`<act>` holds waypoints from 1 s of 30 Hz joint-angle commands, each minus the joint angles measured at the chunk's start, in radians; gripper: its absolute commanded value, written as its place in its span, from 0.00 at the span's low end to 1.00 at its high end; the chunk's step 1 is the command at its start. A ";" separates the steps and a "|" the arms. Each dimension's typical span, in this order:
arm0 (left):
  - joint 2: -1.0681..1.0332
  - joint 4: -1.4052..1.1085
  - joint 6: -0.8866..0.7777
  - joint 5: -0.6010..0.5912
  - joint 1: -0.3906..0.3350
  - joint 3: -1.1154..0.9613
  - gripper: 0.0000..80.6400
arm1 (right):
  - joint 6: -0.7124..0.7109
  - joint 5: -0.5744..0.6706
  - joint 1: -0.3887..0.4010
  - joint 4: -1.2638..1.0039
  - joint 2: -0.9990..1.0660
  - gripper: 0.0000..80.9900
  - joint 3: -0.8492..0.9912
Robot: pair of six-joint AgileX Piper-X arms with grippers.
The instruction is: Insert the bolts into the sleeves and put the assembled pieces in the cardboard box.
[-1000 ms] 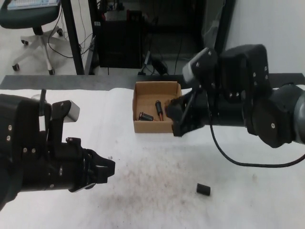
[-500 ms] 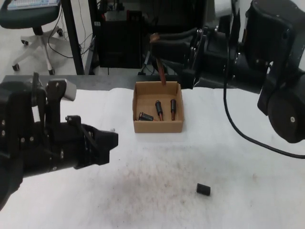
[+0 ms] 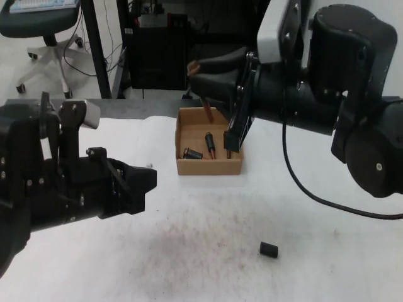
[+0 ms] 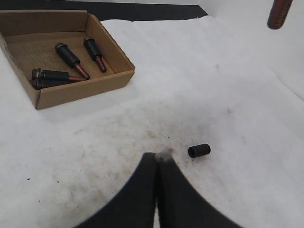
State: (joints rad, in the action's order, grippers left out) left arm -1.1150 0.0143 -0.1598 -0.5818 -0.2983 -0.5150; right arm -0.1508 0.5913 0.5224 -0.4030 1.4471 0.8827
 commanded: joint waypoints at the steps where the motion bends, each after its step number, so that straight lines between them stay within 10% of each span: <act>1: 0.010 -0.014 0.012 0.000 -0.010 -0.014 0.00 | -0.046 -0.088 0.005 0.002 -0.019 0.01 0.005; 20: 0.010 -0.014 0.018 0.004 -0.044 -0.014 0.00 | 0.185 -0.257 0.004 0.812 0.135 0.01 0.032; 30: 0.010 -0.003 0.018 0.004 -0.044 -0.014 0.00 | 0.174 -0.336 0.004 1.201 0.478 0.01 0.449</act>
State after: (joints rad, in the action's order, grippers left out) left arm -1.1150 0.0147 -0.1418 -0.5818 -0.3381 -0.5150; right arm 0.0903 0.3083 0.5263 0.6017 1.7962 1.1497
